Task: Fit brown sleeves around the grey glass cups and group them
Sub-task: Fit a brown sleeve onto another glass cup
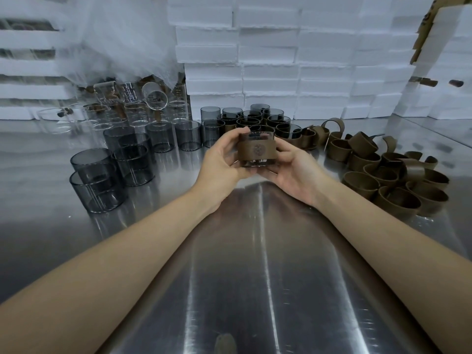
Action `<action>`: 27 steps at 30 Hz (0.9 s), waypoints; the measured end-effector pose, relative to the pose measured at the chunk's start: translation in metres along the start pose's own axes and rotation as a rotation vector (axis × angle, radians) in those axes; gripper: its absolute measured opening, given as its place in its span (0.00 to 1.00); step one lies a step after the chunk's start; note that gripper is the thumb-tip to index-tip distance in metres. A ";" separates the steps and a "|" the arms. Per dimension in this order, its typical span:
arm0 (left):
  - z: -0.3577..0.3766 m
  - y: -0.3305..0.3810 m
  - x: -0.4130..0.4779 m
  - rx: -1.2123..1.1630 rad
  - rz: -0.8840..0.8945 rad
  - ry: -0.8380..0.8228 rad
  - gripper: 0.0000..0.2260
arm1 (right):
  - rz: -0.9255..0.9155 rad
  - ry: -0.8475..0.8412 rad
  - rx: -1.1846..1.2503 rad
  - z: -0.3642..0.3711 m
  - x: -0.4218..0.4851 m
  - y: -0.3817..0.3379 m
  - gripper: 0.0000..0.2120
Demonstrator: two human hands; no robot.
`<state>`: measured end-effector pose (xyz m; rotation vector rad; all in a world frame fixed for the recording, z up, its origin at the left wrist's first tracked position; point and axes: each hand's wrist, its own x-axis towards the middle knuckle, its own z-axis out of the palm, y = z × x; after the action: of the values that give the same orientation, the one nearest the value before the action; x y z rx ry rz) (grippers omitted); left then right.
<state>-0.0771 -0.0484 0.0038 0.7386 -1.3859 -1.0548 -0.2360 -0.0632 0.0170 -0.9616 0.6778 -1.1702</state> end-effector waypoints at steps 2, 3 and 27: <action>0.000 0.000 0.000 0.015 0.006 0.003 0.32 | -0.081 0.063 -0.130 0.002 0.000 0.002 0.22; 0.000 0.000 0.000 0.024 0.007 0.007 0.32 | -0.137 0.105 -0.216 0.003 0.000 0.002 0.23; 0.001 -0.005 0.003 0.293 -0.047 0.050 0.30 | -0.263 0.128 -0.812 0.006 -0.002 0.010 0.40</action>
<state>-0.0789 -0.0530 0.0010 1.0085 -1.5032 -0.8718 -0.2275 -0.0584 0.0104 -1.7018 1.2009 -1.2033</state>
